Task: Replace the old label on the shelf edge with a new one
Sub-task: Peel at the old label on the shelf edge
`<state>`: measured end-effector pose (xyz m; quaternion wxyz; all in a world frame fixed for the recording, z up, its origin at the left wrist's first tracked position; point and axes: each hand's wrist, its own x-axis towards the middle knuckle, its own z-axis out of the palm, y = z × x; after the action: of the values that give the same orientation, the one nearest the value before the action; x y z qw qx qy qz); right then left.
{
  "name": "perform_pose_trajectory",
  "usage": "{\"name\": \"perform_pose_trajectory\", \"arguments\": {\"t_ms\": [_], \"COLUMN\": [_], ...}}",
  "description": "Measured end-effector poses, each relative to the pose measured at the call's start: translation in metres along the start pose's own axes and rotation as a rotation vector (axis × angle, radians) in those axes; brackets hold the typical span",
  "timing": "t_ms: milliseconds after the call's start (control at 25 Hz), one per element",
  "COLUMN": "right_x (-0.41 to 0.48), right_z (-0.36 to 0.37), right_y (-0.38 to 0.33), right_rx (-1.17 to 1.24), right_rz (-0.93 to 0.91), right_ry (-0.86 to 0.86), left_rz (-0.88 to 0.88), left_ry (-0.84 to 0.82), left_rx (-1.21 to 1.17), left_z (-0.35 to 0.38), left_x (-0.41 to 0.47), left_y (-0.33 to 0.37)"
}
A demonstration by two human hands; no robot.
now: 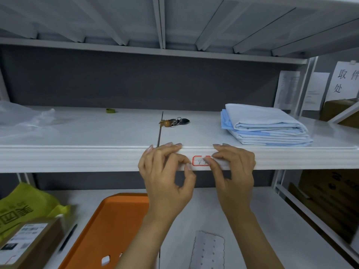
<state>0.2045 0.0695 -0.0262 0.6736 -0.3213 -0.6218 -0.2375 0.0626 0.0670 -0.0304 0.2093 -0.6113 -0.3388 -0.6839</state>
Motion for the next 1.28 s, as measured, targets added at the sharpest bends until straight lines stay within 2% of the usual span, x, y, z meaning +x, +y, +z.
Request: {"name": "perform_pose_trajectory", "arguments": {"t_ms": [160,320,600,840,1280], "right_x": [0.000,0.003,0.002,0.003,0.004], "right_z": [0.006,0.008,0.001,-0.001,-0.006], "right_y": [0.003,-0.005,-0.017,-0.017,-0.004], "right_rx": [-0.011,0.030,0.073,0.058,0.039], "right_rz": [-0.051,0.053,0.186,0.141,0.032], "right_ry": [0.062,0.096,-0.002,-0.027,-0.037], "left_rz": [-0.013,-0.012,-0.036,-0.023,-0.057], "left_ry": [-0.029,-0.055,-0.036,0.006,-0.037], "left_rx": [-0.007,-0.004,0.001,0.009,-0.075], "left_z": [-0.004,-0.005,-0.001,0.003,-0.011], "left_x": [0.001,0.001,0.002,0.002,0.005], "left_y": [0.002,0.004,0.006,0.004,0.002]}}
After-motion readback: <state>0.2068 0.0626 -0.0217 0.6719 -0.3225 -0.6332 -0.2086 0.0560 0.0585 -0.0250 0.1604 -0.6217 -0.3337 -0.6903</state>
